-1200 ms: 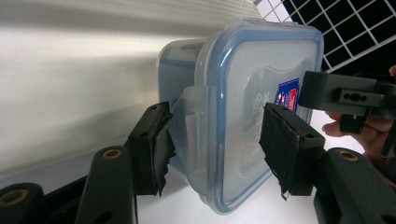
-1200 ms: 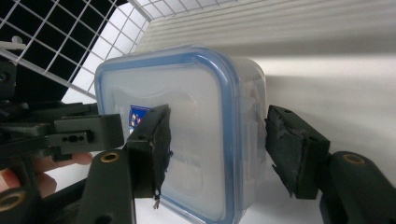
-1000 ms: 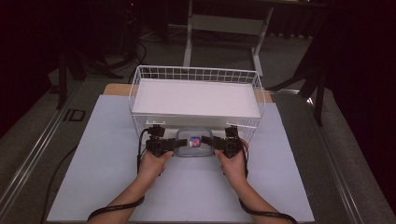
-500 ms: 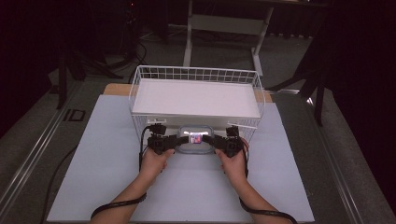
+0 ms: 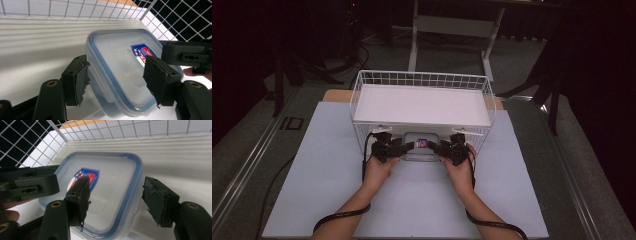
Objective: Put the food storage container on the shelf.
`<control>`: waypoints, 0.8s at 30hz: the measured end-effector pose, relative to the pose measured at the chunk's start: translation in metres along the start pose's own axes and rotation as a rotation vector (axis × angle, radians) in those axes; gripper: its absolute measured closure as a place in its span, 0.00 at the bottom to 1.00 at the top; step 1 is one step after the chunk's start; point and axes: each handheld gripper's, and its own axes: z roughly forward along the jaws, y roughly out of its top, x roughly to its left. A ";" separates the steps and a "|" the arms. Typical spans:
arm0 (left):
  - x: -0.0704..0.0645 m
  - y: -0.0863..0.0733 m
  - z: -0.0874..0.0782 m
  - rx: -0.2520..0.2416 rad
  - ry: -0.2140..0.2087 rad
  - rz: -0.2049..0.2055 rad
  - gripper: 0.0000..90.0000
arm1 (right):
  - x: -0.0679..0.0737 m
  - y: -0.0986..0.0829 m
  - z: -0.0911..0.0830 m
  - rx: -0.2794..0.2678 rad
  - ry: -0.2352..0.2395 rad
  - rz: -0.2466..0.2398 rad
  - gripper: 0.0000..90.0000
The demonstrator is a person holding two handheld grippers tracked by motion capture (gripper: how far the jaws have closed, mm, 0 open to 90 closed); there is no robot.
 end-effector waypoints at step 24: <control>-0.032 -0.035 -0.066 -0.053 -0.024 0.121 0.21 | 0.044 -0.041 -0.026 0.035 -0.008 -0.321 0.93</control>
